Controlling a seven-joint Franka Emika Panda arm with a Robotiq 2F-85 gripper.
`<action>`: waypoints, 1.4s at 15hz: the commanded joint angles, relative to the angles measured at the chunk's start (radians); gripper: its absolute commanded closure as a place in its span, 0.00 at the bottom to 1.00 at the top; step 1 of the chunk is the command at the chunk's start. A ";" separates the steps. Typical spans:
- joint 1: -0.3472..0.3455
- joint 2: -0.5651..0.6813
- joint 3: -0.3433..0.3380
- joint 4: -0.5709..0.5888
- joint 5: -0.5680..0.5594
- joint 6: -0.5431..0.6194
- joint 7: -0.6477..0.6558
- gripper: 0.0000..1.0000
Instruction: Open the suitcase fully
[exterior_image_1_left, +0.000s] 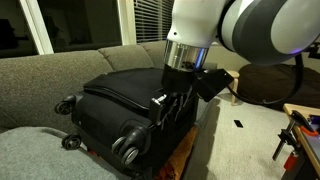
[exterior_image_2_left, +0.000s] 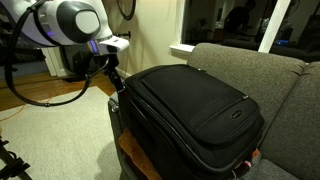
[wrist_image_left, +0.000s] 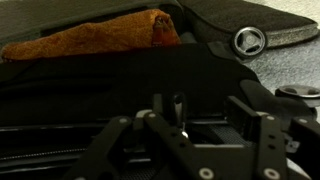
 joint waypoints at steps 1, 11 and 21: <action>0.022 0.004 -0.037 -0.003 -0.028 0.021 0.043 0.63; 0.024 0.002 -0.049 -0.008 -0.025 0.025 0.051 0.87; 0.000 -0.019 -0.048 -0.034 0.003 0.026 0.035 0.93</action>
